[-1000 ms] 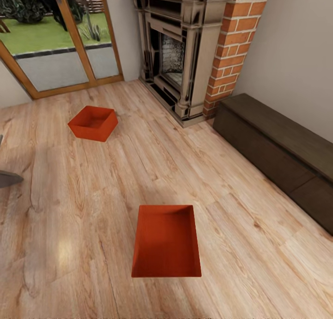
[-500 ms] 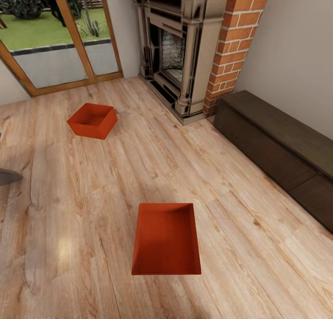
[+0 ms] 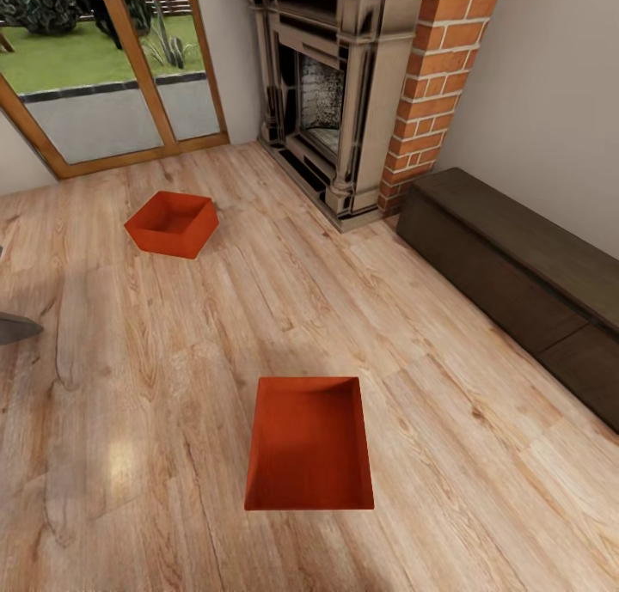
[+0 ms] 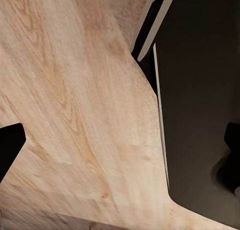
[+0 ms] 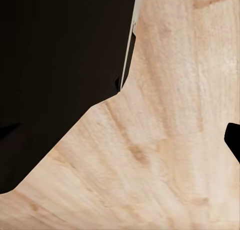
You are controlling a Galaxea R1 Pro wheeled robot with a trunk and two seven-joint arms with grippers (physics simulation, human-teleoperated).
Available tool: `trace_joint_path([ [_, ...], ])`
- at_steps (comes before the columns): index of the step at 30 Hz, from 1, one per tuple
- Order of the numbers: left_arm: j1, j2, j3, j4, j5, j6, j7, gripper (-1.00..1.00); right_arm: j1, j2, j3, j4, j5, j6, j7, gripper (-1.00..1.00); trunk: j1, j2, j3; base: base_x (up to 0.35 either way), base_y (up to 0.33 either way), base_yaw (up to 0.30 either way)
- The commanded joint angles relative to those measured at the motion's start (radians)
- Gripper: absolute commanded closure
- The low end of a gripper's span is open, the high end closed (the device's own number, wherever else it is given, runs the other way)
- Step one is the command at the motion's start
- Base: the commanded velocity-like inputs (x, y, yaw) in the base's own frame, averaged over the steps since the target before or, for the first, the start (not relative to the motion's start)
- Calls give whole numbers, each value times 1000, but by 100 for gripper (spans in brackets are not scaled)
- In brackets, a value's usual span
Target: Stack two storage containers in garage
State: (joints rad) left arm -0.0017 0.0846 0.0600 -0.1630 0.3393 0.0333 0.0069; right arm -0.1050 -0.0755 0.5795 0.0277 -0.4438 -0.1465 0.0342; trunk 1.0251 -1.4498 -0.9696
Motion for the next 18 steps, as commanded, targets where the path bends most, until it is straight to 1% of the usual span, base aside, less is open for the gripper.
trace_joint_path([
  [1, 0, 0, 6, -1, 0, 4, 1, -100, -1, 1, 8, 3, -10, -6, 3, -100, 0, 0, 0, 0, 0, 0],
  [8, 0, 0, 6, -2, -1, 4, 1, -100, -1, 6, 5, 3, -9, -15, -3, -100, 0, 0, 0, 0, 0, 0],
  [17, 0, 0, 5, -2, -1, 4, 1, -100, -1, 4, 4, 3, -13, -12, -4, -100, 0, 0, 0, 0, 0, 0],
  [18, 0, 0, 5, -2, -1, 4, 1, -100, -1, 2, 15, 2, -5, -14, -4, -100, 0, 0, 0, 0, 0, 0],
])
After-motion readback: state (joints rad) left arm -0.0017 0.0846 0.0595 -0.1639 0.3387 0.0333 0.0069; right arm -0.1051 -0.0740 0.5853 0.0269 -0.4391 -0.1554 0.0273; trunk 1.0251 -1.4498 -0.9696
